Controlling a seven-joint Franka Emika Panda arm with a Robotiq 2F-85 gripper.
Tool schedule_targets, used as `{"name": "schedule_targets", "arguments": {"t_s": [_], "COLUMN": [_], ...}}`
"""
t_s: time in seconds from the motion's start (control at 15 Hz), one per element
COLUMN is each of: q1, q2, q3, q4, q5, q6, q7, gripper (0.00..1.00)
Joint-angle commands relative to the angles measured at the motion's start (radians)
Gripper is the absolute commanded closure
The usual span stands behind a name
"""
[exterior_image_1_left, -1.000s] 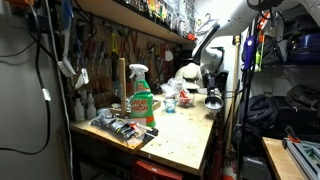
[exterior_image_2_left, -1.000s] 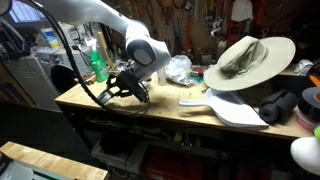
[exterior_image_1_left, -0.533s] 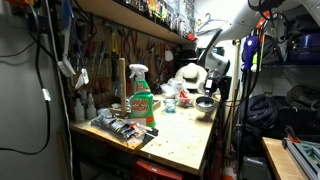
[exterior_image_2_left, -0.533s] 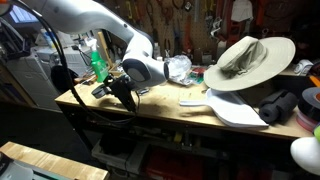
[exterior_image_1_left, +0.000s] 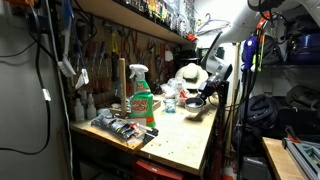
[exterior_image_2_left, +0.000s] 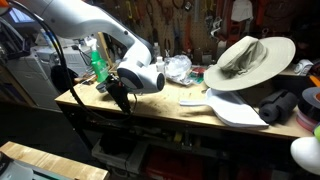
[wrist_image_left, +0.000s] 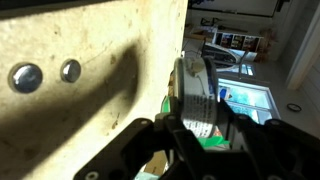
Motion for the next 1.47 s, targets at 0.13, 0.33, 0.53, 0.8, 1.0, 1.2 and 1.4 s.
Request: {"name": "schedule_targets", "arguments": {"t_s": [0.13,0.33,0.53,0.8,1.0,1.2,1.4], "q1": [0.062,0.092,0.114,0.127,0.131,0.133,0.134], "q2": [-0.027,-0.033,-0.041,-0.057,-0.068,-0.083,-0.1], "q3": [-0.025,-0.031,-0.034,-0.039,-0.043,-0.046,-0.05], "q4": [-0.07,-0.088,-0.104,-0.122,-0.132,-0.15,-0.169], "q5": [0.1,0.128,0.144,0.149,0.147,0.146,0.145], "q6": [0.124,0.184,0.236,0.262,0.274,0.286,0.298], "q7": [-0.005,-0.002,0.0,-0.002,-0.004,-0.007,-0.015], "gripper": [0.86,0.86,0.86,0.86,0.53,0.28,0.16]}}
